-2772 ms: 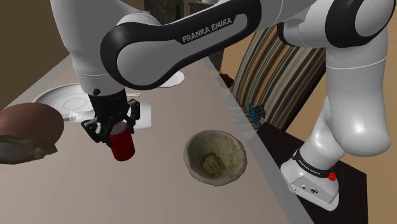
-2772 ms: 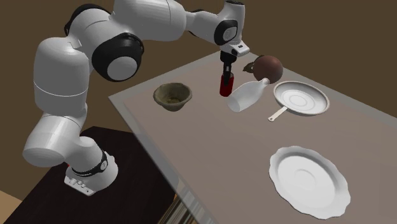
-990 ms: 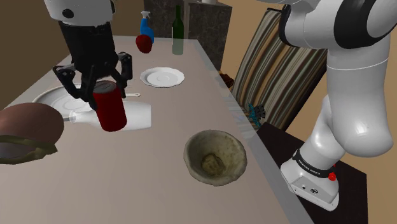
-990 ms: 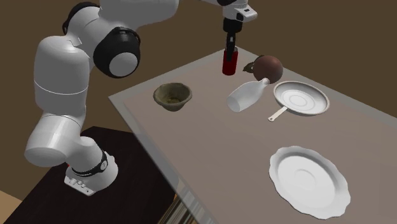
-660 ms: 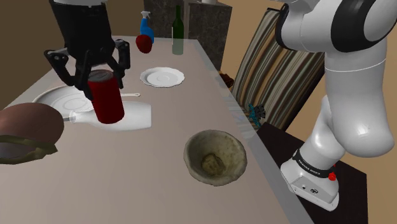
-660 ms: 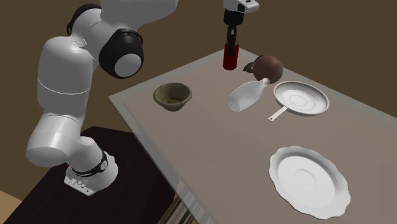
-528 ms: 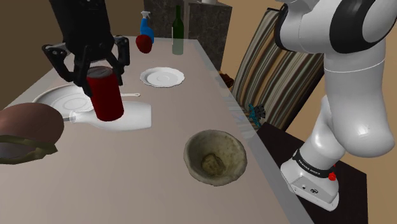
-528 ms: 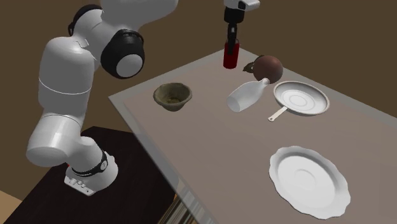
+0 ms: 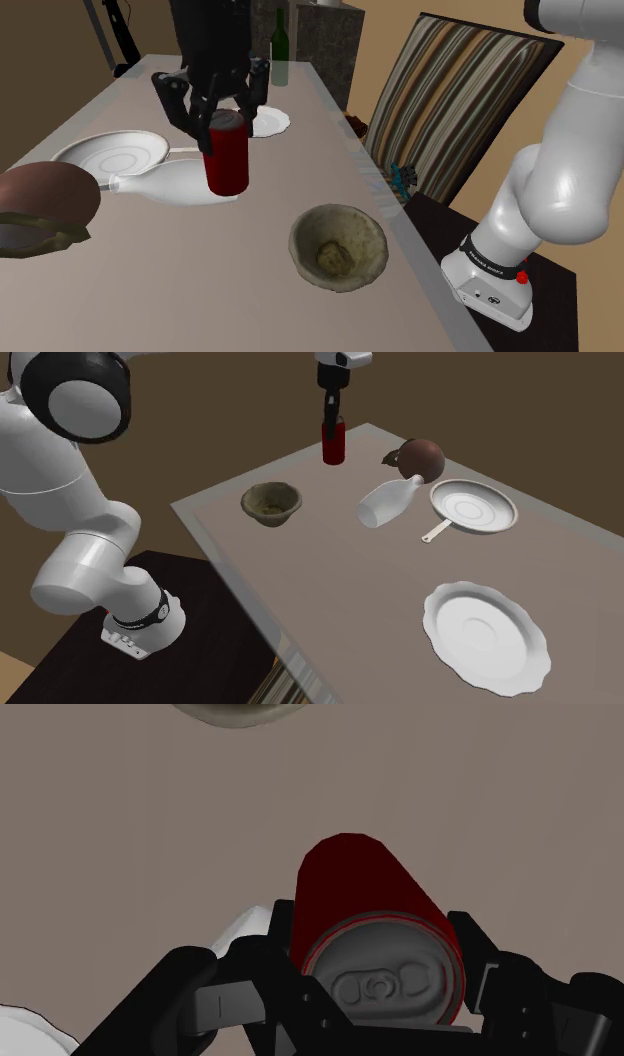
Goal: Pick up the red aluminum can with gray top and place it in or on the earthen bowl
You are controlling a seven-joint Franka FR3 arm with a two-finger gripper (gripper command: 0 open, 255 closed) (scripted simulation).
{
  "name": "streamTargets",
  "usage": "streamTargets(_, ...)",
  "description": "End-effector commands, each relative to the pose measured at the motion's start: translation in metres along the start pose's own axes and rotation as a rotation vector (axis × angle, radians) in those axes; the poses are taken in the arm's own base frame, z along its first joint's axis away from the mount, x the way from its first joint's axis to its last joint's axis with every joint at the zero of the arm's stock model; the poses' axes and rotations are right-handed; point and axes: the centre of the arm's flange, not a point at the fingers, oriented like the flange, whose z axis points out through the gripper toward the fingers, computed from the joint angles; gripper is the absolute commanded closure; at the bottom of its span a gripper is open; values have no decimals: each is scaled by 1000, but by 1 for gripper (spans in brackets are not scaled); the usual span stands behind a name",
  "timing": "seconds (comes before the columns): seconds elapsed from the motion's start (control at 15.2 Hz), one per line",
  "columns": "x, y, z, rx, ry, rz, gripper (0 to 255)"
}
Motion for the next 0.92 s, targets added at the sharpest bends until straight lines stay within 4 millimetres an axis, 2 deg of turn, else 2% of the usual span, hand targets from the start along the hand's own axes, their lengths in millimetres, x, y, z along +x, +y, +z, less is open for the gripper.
streamTargets(0.0,-21,13,-5,1,0,1,255)
streamTargets(0.86,-172,100,-24,1,0,1,255)
